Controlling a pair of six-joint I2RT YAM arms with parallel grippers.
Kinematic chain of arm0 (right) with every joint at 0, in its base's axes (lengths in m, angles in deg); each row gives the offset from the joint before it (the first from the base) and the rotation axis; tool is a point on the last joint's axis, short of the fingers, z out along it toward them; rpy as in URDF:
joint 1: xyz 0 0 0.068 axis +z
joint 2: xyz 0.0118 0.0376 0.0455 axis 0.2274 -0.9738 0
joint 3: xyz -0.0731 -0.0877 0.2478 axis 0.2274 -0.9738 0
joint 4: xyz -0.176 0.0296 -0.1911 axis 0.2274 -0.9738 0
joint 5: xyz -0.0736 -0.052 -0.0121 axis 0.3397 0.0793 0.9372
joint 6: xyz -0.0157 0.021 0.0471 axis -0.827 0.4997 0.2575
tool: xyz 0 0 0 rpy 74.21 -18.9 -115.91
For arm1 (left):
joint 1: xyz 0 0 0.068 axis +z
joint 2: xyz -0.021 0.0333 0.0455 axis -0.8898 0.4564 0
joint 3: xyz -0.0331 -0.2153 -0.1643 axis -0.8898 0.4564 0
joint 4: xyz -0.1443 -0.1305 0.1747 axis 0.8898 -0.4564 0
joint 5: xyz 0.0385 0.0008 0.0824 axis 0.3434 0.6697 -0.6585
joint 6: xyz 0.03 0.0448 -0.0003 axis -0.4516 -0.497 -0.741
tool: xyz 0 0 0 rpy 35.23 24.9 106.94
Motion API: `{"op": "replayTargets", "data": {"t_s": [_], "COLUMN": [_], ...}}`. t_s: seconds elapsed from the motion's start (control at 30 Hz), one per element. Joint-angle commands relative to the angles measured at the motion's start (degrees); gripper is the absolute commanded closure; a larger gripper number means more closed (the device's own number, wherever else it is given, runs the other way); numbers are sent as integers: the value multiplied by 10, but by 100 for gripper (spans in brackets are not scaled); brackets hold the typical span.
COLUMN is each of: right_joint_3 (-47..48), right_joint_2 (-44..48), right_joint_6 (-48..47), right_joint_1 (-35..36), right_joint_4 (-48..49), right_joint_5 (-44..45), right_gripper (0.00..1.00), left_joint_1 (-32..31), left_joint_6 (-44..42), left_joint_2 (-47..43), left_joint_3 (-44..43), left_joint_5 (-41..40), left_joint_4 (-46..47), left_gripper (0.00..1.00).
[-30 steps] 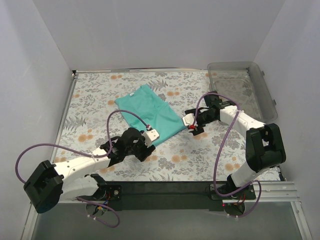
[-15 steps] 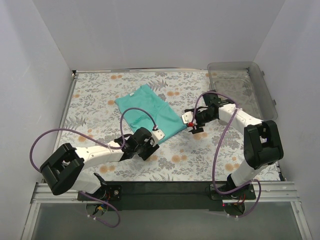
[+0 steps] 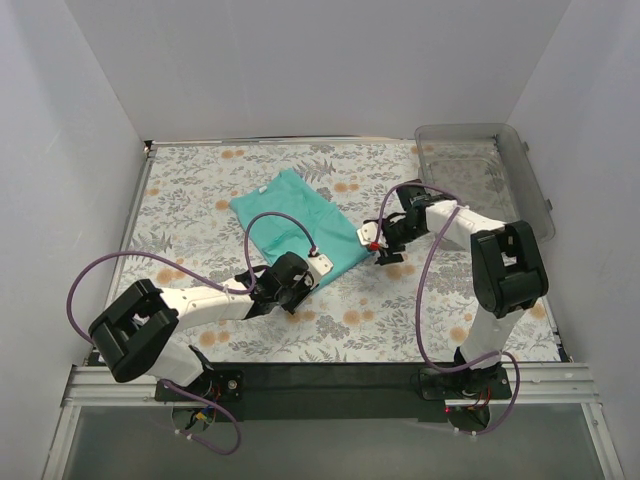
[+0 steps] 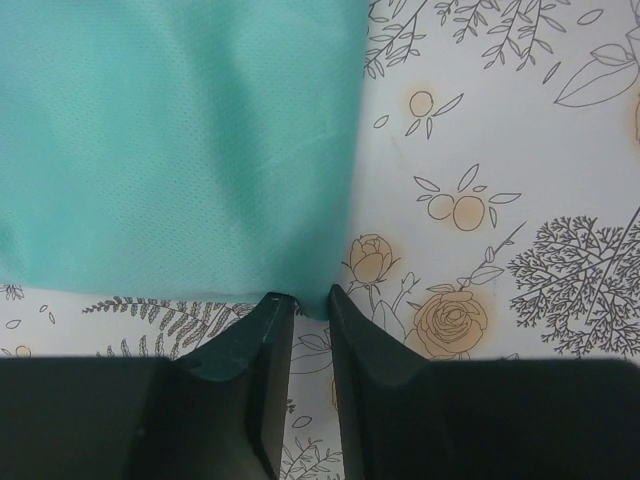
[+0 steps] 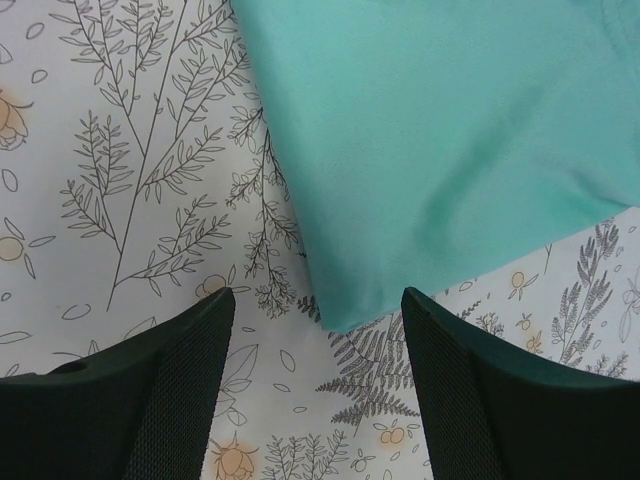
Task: Fold and stack the t-shirts
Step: Fold the tshirt
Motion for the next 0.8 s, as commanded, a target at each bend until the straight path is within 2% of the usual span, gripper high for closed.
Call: {"op": "replayTargets", "data": {"t_s": [0.0,0.23,0.3,0.67,0.77], "right_joint_3": [34,61,65,70,59], "right_joint_2": [-19,-59,-65,-98,-95], "right_joint_6": [-11,-10,-10,-2,-3], "right_joint_1": [7,17,21,31,32], "right_joint_4": [-7,-6,-6,-4,-4], "right_joint_5": [13,34,41,77,85], "right_gripper": [38,42,45,72,85], "left_joint_1": [-3,-3,-3,-3,-4], "left_joint_6": [2,1,1,2,-2], "left_joint_2": [0,-5,-5,-31,-40], "left_joint_3": [5,8,9,28,36], "left_joint_5": [-9,-8,-7,7,15], "left_joint_4": [-4,-3,-2,20,30], "left_gripper": [79,82,83,90,93]}}
